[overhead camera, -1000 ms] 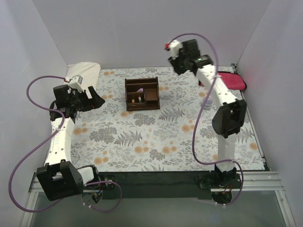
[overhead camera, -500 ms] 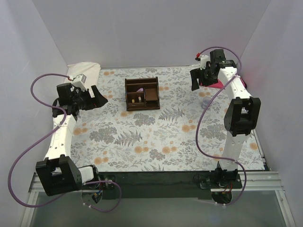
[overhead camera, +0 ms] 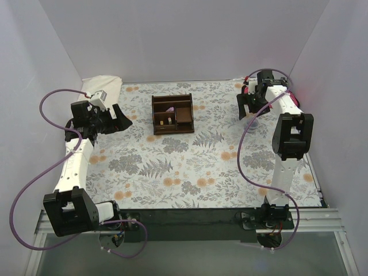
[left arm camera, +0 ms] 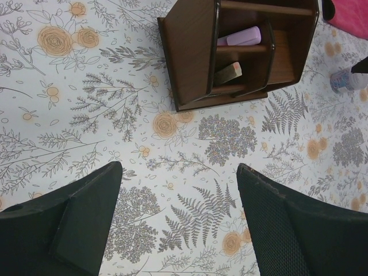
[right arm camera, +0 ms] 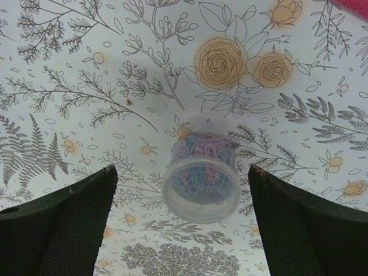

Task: Sort the stationery into containers
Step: Pick up the stationery from the center of the board.

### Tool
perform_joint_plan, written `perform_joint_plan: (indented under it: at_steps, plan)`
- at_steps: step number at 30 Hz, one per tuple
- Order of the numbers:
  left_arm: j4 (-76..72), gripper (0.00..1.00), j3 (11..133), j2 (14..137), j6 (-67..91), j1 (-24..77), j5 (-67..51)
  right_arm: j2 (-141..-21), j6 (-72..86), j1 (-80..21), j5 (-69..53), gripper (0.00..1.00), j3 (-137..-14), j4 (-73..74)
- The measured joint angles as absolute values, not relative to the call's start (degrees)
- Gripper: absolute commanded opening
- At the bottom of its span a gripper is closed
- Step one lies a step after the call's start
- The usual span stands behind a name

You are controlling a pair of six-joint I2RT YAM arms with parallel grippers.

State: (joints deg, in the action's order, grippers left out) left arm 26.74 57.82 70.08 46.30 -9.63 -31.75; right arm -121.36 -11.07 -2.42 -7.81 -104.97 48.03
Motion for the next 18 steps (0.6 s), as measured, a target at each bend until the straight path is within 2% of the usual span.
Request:
perform_joint_plan:
  at_steps: [16,18]
  plan:
    - [26.7,0.79,57.8,70.1,46.3,-9.6,-31.7,-122.3,-10.8,-2.1,-5.7,0.98,-101.5,47.9]
    - [26.7,0.79,57.8,70.1,46.3,-9.6,-31.7,-122.3,-10.8,-1.8,-5.7,0.92,-101.5,47.9]
